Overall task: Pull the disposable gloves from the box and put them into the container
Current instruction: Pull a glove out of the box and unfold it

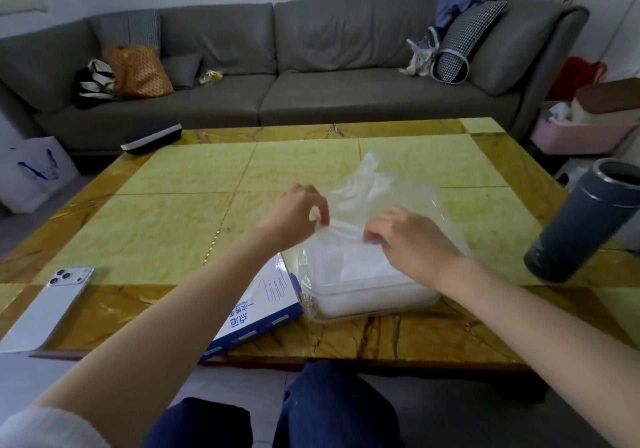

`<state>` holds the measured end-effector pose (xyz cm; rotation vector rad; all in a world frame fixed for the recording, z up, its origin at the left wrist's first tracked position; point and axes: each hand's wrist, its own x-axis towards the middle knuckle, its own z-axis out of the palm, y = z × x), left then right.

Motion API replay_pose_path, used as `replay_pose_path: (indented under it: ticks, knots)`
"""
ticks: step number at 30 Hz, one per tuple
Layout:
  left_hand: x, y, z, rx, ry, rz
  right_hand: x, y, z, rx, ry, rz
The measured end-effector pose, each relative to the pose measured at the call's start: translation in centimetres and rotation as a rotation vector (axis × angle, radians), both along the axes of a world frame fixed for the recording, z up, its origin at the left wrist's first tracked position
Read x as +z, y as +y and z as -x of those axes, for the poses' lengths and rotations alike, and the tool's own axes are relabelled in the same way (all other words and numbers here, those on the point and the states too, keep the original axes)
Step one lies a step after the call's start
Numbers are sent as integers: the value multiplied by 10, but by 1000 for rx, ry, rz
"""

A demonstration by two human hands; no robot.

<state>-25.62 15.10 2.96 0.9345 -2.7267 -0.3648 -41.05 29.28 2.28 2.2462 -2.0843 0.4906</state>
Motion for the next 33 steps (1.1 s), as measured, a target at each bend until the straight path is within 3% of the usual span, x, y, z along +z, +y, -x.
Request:
replay_pose_path:
  ticks: [6,10,12,15,17,18,23,33]
  knots:
    - [-12,-1,5,-95,-233,116,-11,-12,-20,-158,-203,-388]
    - [-3,5,15,-84,-157,244,8,-16,-20,-138,-372,-672]
    - [-2,11,21,-21,-29,278,17,-19,-15,-178,-394,-595]
    - [-7,18,31,58,81,260,23,-28,-5,-283,-321,-179]
    - [-15,21,39,59,-27,245,17,-37,4,-260,-230,-47]
    - [-21,22,42,45,-132,245,10,-40,8,-221,-176,-74]
    - [-54,21,45,-65,-611,118,-32,-49,25,-179,110,-446]
    - [-67,16,60,-89,-950,-59,-57,-52,47,-208,292,-722]
